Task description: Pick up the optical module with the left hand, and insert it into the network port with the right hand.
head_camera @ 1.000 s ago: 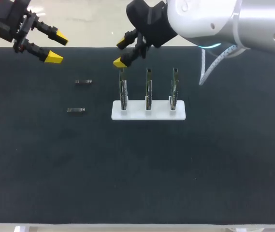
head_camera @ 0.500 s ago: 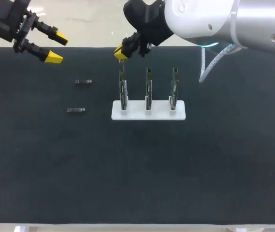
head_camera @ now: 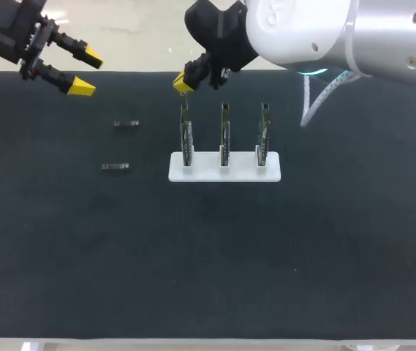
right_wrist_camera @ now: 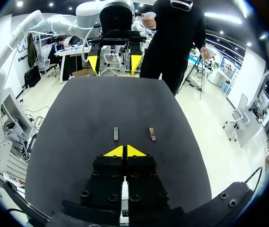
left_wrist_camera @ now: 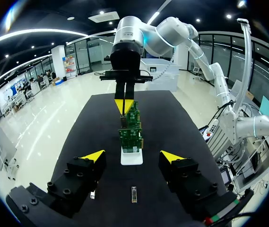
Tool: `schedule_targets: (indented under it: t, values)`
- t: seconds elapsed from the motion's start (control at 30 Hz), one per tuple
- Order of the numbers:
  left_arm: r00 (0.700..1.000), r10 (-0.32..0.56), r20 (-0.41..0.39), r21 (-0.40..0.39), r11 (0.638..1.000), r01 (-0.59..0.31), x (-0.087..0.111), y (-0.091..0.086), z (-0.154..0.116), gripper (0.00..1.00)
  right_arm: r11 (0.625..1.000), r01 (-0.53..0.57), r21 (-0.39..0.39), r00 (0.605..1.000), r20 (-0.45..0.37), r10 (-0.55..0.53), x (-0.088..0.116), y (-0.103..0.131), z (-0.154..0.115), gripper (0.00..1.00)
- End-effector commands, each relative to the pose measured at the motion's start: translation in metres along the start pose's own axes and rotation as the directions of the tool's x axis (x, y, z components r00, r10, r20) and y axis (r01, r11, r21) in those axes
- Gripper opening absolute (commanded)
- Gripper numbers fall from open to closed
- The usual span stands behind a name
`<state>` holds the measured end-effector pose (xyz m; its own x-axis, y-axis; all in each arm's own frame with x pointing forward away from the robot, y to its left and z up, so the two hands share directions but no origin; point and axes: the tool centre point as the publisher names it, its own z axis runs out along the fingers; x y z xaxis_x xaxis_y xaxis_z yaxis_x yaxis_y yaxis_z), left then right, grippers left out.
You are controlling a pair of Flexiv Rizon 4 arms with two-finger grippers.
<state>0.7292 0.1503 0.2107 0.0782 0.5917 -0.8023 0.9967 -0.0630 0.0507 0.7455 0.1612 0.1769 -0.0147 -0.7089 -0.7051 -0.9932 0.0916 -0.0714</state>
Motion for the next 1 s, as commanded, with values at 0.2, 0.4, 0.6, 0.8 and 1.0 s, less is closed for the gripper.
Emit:
schedule_targets:
  t: [0.2,0.4,0.6,0.8,1.0]
  values:
    - [1.000,-0.001,-0.003,-0.001,1.000,0.001,0.000,0.000,0.000,1.00,1.000,0.001,-0.003,1.000,-0.010,-0.001,0.003,-0.001,0.001,0.00]
    - [1.000,-0.001,-0.003,-0.001,1.000,0.001,0.000,0.000,0.000,1.00,1.000,0.003,-0.006,1.000,-0.003,-0.003,0.007,-0.001,0.006,0.00]
    - [1.000,-0.001,-0.003,-0.001,1.000,0.001,0.000,0.000,0.000,1.00,1.000,0.007,-0.010,1.000,-0.004,-0.007,0.010,-0.002,0.007,0.00]
    - [1.000,-0.001,-0.003,-0.001,1.000,0.001,0.000,0.000,0.000,1.00,1.000,0.013,-0.013,1.000,-0.004,-0.013,0.013,-0.003,0.012,0.00]
    - [1.000,-0.001,-0.003,-0.001,1.000,0.001,0.000,0.000,0.000,1.00,1.000,0.015,-0.013,1.000,0.000,-0.015,0.015,-0.003,0.016,0.00]
